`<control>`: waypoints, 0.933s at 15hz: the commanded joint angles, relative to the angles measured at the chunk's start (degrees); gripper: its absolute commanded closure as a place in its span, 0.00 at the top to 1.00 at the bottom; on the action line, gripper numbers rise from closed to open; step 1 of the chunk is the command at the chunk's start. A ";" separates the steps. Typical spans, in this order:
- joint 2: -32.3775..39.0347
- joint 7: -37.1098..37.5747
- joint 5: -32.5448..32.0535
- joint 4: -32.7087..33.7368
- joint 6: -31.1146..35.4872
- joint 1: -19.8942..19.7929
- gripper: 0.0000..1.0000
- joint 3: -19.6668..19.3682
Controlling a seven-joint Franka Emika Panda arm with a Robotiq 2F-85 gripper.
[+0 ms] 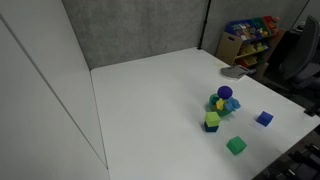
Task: Pick up the round blue toy from the green bowl and put it on the lime green block
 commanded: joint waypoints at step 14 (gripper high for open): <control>33.29 6.29 9.74 11.23 26.26 -0.42 1.00 -0.58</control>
